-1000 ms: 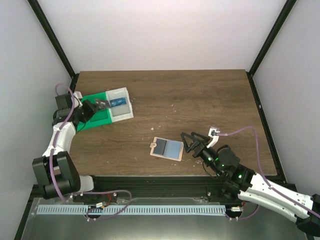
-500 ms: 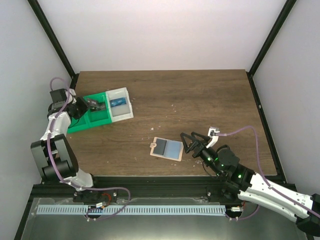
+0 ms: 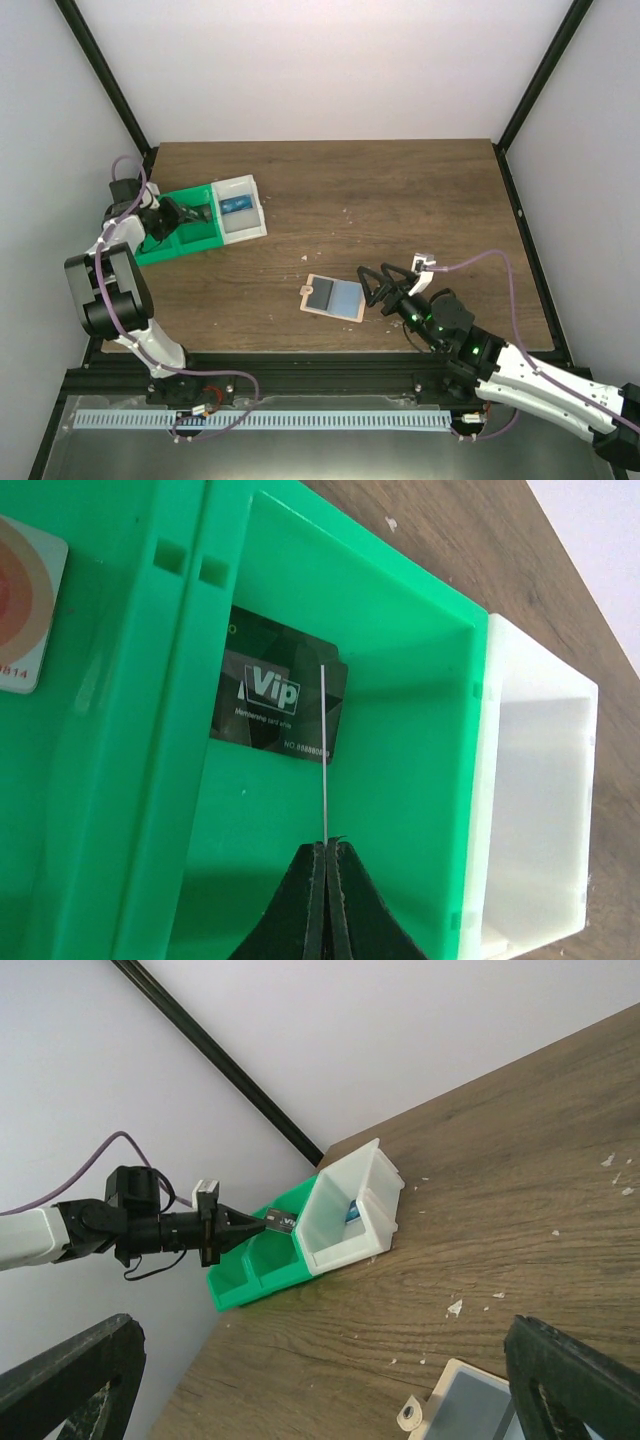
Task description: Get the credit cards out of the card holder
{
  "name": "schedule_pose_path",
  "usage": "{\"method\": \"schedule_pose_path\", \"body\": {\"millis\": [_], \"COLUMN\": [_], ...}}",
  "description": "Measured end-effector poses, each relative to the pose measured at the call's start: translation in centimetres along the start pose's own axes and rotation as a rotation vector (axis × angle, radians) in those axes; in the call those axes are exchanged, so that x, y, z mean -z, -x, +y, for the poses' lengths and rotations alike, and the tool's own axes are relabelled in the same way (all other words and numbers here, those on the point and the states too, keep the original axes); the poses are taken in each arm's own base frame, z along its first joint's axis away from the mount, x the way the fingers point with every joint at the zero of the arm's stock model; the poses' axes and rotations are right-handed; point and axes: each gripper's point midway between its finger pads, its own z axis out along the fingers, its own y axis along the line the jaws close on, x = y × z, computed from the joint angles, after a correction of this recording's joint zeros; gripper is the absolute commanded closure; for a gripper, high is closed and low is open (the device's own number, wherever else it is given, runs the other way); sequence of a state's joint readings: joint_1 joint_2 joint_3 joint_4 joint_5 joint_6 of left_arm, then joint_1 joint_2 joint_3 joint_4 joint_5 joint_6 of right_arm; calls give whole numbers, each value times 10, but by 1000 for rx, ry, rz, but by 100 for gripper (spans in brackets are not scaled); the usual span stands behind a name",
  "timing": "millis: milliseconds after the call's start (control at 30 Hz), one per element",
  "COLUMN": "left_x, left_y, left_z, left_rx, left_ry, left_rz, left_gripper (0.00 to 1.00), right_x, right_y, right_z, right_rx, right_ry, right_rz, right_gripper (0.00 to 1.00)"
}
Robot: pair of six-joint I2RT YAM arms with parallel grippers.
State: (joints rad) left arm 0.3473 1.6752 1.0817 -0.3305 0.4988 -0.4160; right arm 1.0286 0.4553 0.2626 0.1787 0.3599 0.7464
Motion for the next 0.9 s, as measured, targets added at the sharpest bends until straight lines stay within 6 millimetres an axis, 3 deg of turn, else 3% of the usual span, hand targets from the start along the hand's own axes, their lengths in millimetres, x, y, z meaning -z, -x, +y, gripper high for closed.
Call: {"method": "schedule_pose_path", "body": {"millis": [300, 600, 900], "left_x": [-14, -18, -32], "left_y": [11, 30, 26], "left_z": [0, -21, -7], "left_rx": [9, -33, -19], "left_ry": [-21, -42, -2], "left_rz": [4, -32, -3], "left_gripper": [100, 100, 100], "right_x": [0, -3, -5], "right_y": [3, 6, 14], "right_z": [0, 4, 9], "right_rx": [21, 39, 52], "right_ry": [-4, -7, -9], "right_rz": [-9, -9, -25], "right_gripper": [0, 0, 0]}}
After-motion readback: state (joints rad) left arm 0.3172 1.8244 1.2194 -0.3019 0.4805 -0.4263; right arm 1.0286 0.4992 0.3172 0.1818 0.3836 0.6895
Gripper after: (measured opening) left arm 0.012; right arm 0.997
